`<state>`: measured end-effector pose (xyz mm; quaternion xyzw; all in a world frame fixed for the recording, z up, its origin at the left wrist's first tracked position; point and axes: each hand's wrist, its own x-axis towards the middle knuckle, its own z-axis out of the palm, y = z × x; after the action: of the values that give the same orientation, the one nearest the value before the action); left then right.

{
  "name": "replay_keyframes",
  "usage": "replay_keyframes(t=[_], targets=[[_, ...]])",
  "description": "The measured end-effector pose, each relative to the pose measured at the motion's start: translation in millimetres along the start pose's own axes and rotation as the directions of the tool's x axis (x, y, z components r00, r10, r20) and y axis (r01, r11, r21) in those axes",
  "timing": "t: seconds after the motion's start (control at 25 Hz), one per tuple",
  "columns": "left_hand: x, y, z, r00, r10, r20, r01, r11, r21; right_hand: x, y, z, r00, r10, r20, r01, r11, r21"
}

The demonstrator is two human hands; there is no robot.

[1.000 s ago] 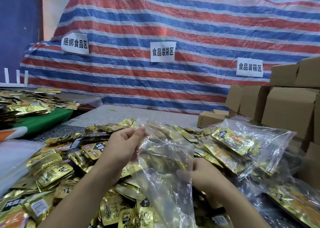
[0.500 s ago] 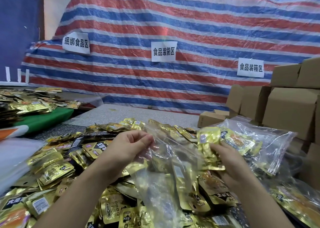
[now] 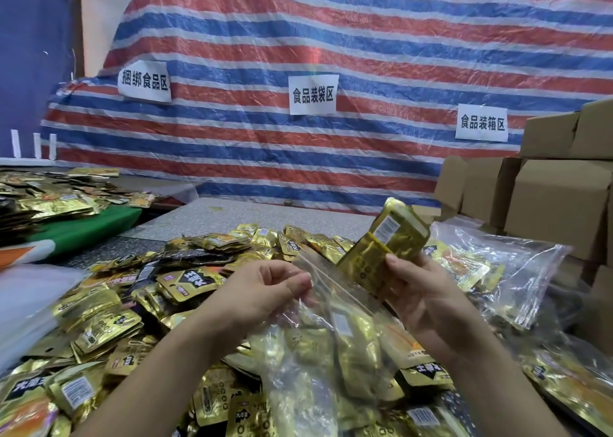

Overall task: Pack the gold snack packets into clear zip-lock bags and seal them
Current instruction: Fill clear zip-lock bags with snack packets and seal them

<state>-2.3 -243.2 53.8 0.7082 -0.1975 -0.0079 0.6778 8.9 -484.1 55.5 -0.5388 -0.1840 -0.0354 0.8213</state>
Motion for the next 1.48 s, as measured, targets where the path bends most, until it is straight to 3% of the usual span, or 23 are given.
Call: replay_keyframes(t=[0.2,0.32,0.56,0.64,0.8,0.88,0.92,1.0,1.2,1.48], targets=[[1,2,-3,0.998,0.041,-0.044,-0.041,0.999,0.003,-6,-7,2,0.982,0.086,0.170,-0.041,0.966,-0.255],[1,3,-7,0.997,0.059,-0.053,-0.056,0.997,0.051,-10,-12,0,0.949,0.171,0.263,-0.033,0.887,-0.460],[2,0,0,0.999,0.029,-0.016,-0.028,0.995,0.092,-2,-33,12,0.918,0.306,0.253,-0.055,0.729,-0.682],[3,-1,-1,0.999,0.030,-0.009,-0.029,0.995,0.097,3,-45,21,0.904,0.346,0.252,-0.013,0.611,-0.792],[2,-3,1,0.998,0.051,-0.043,-0.048,0.996,0.069,13,-57,44,0.853,0.459,0.248,0.169,0.205,-0.964],[3,-3,1,0.995,0.073,-0.065,-0.071,0.997,0.038,16,-62,52,0.845,0.487,0.221,0.199,0.098,-0.975],[3,-1,0,0.993,0.088,-0.082,-0.086,0.996,0.027,19,-65,54,0.841,0.490,0.229,0.209,0.096,-0.973],[5,2,-4,0.982,0.127,-0.137,-0.123,0.992,0.032,21,-73,58,0.848,0.459,0.267,0.200,0.189,-0.961],[14,20,-8,0.932,0.230,-0.281,-0.223,0.973,0.056,23,-87,64,0.923,0.133,0.361,0.299,0.343,-0.890],[15,64,-2,0.838,0.453,-0.305,-0.444,0.890,0.103,19,-107,66,0.867,-0.093,0.490,0.490,0.340,-0.803]])
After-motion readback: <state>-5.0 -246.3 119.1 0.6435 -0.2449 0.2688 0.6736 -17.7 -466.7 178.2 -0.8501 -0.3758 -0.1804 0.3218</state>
